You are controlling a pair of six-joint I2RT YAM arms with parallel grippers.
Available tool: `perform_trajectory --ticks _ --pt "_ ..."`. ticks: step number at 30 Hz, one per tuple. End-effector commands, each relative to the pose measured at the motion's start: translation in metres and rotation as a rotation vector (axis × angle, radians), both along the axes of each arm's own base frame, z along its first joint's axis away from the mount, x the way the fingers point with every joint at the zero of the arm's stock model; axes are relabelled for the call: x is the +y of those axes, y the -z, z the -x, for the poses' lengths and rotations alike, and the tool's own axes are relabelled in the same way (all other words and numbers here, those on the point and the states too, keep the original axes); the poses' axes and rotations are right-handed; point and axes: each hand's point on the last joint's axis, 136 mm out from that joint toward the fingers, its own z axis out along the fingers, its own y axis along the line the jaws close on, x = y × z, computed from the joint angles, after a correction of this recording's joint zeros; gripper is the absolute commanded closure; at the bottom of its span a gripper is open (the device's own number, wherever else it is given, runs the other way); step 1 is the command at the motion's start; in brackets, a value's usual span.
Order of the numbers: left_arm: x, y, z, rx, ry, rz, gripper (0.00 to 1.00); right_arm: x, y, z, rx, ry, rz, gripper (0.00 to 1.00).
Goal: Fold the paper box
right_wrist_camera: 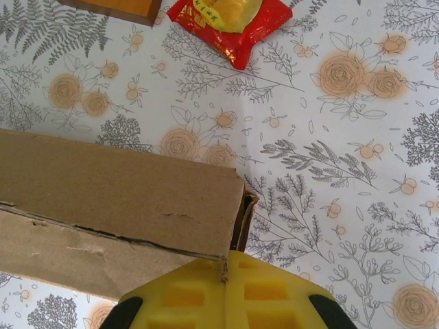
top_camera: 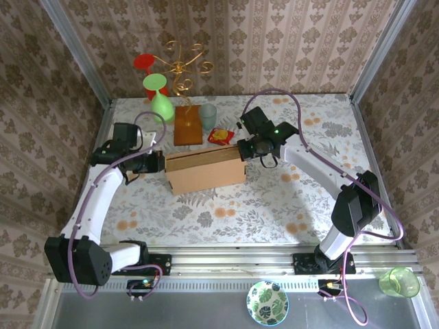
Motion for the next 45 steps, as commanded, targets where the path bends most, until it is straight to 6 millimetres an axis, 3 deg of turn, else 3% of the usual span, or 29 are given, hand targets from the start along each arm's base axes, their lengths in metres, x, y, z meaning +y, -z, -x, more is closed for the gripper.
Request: perform_trajectory --ticks 1,17,27,39,45 --pt "-0.002 0.001 0.003 -0.035 0.020 0.000 1.00 -0.003 0.016 0.017 0.051 -0.020 0.023 1.00" --pt "-0.001 0.015 0.012 -0.113 -0.022 0.015 1.00 -0.009 0.033 0.028 -0.016 -0.047 0.025 1.00" --pt "0.007 0.032 0.017 -0.133 -0.058 -0.097 1.00 -0.007 0.026 0.030 0.009 -0.016 -0.007 1.00" --pt "0.003 0.032 0.019 -0.164 -0.064 -0.164 1.00 -0.010 -0.014 0.041 0.034 0.174 -0.180 0.60" --pt "0.001 0.031 0.020 -0.170 -0.062 -0.174 1.00 -0.003 -0.036 0.048 0.082 0.325 -0.382 0.53"
